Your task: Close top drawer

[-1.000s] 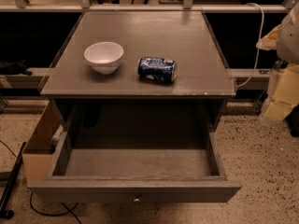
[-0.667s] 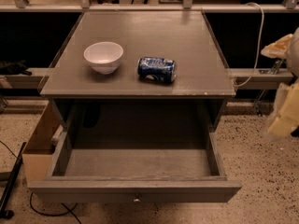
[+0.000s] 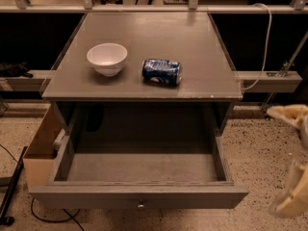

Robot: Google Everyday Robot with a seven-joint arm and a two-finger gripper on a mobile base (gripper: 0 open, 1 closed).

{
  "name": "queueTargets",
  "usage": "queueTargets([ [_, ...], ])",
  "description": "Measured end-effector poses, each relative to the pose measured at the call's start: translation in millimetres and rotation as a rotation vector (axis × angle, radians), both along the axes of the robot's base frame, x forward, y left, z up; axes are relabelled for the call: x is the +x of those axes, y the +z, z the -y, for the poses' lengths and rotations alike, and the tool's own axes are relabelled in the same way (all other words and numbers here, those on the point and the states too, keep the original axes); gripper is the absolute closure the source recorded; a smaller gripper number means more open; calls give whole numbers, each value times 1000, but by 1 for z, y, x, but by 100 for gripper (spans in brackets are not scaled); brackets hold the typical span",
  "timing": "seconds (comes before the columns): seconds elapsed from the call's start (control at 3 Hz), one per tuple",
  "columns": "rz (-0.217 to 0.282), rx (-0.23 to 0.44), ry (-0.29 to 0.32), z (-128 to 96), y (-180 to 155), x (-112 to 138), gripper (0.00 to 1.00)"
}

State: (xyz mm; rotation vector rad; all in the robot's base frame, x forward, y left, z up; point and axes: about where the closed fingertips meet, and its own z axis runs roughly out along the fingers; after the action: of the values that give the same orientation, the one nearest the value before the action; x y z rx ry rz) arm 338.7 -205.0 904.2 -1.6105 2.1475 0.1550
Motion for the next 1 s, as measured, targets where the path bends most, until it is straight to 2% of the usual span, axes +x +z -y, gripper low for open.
queueTargets([
  [0.33,-53,66,4,-7,-45,-34,18],
  [0.67,-104,112,0,-11,-86,-55,41],
  [1.0,-118,178,-12,-19,-130,-61,72],
])
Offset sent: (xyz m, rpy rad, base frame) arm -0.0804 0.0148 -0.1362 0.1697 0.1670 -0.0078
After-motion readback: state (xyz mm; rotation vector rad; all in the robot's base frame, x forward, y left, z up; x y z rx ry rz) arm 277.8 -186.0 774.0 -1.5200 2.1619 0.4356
